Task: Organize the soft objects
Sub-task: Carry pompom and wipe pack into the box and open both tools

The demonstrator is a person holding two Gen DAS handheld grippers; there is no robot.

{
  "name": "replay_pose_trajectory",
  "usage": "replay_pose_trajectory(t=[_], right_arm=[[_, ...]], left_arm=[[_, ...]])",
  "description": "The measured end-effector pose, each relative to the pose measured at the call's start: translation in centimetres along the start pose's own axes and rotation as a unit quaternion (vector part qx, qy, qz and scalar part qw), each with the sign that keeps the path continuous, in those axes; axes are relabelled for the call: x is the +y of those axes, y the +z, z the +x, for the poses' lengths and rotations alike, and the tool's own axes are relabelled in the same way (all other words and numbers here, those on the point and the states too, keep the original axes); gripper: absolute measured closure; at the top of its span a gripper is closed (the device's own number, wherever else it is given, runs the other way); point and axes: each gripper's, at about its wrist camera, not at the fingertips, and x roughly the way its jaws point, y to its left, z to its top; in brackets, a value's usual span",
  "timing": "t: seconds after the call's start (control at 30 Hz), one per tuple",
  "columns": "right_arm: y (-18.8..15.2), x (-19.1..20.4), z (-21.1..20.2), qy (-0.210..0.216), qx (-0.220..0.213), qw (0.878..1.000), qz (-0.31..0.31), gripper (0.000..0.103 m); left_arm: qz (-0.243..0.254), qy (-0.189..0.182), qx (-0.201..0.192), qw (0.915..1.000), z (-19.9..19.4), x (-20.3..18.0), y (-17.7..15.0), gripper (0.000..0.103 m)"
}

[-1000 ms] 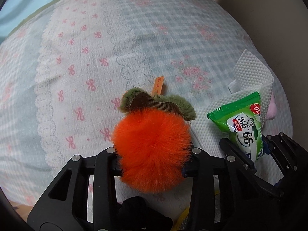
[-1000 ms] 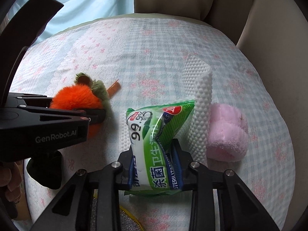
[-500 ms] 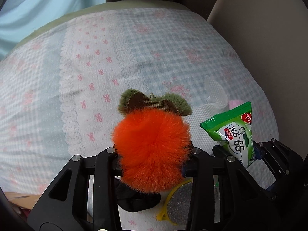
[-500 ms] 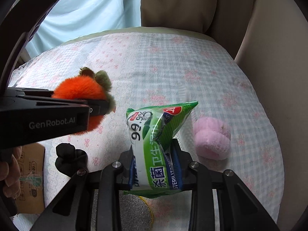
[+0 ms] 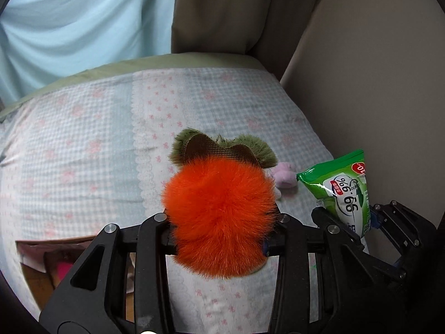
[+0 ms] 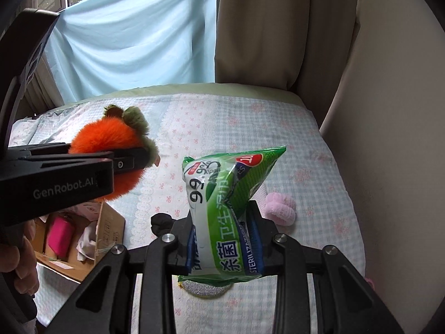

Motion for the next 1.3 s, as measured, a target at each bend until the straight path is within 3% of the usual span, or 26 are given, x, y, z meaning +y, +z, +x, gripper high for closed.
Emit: replay_pose_trajectory(t=[0.27,0.63,1.0,1.3], right_arm=[[1.6,5.8,-7.7,0.025,-0.018,0.999,-0.020,0.074],[0.2,18.0,-8.0,0.091,0.033,0.994,-0.049,0.074],[0.1,25.3,-2.2,0.125,0.113,0.986,-0.008,0.074],[-1.2,27.9,4.9,0.133,0.209,0.968,0.045,0.074]], left_arm=[[-0.013,0.012,-0.030,0.9994,-11.5,2.1,-2.1,0.069],[-0.065,0.059,-0.025,0.9958,-20.4,13.0,-9.3,0.069],[-0.084,0.079,0.023,0.9931,-20.9,25.0,-13.6,0.069],[-0.057,0.064,0.082,0.9930,-16.0,29.9,-14.5,0.069]])
